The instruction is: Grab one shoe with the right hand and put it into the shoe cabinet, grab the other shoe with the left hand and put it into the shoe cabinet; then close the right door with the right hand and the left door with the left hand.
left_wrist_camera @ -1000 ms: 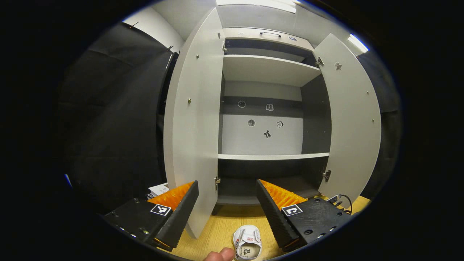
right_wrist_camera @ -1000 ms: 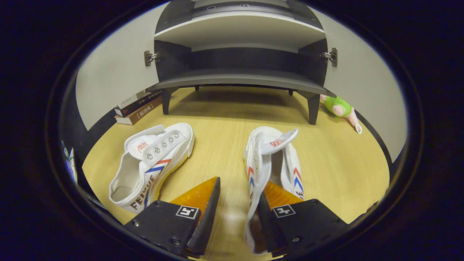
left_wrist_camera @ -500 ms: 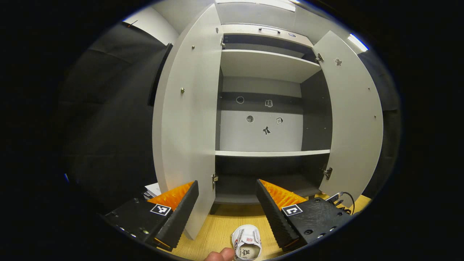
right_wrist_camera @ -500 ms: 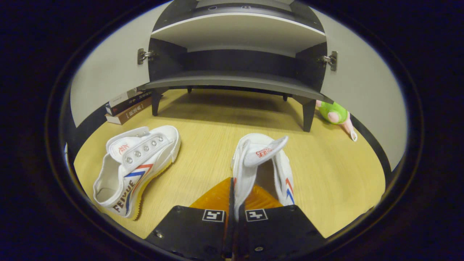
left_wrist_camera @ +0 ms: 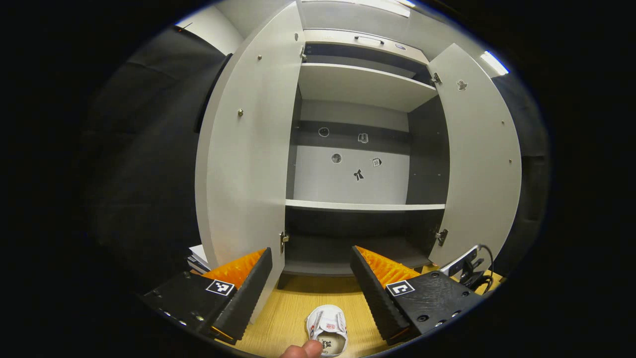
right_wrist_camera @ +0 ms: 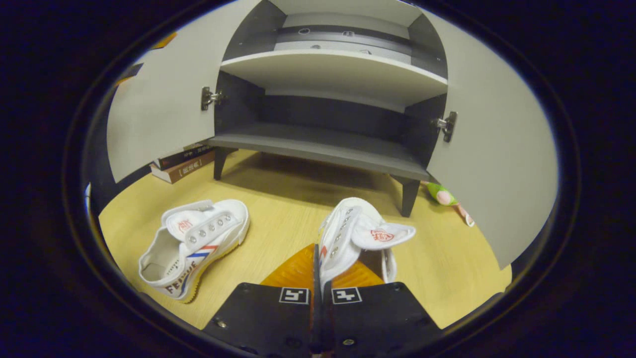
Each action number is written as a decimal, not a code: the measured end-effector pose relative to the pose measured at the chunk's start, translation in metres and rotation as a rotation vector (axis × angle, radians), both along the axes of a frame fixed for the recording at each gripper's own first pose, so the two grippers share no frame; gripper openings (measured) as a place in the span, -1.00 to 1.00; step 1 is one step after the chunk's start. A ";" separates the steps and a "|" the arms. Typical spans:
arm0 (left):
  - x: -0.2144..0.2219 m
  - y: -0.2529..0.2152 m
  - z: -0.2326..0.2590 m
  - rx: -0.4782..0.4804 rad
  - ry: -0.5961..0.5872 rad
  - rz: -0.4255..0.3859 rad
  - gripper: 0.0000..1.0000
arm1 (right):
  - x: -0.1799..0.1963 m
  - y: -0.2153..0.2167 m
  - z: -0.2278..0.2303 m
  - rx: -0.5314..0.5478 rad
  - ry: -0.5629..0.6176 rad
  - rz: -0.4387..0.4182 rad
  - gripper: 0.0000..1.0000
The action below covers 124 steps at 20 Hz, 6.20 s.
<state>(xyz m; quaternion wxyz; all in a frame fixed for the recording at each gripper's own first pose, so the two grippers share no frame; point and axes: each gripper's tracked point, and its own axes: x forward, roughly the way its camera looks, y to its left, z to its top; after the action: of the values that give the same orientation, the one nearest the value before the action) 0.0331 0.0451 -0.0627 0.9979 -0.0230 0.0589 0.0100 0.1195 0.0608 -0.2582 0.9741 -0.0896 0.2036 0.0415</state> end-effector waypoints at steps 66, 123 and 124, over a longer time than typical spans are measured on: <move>-0.010 -0.023 -0.012 -0.025 0.006 -0.057 0.89 | 0.087 0.000 0.386 0.039 -0.237 0.094 -0.29; 0.006 0.000 -0.306 -0.141 0.650 -0.061 0.63 | -0.080 -0.073 0.172 0.091 -0.322 -0.120 0.60; 0.007 -0.002 -0.306 -0.147 0.643 -0.063 0.55 | -0.079 -0.073 0.170 0.087 -0.319 -0.119 0.60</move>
<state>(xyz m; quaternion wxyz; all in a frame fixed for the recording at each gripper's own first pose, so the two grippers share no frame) 0.0401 0.0428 -0.3683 0.9237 -0.0889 0.3723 -0.0183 0.0403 -0.0119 -0.0883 0.9977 -0.0407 0.0494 -0.0223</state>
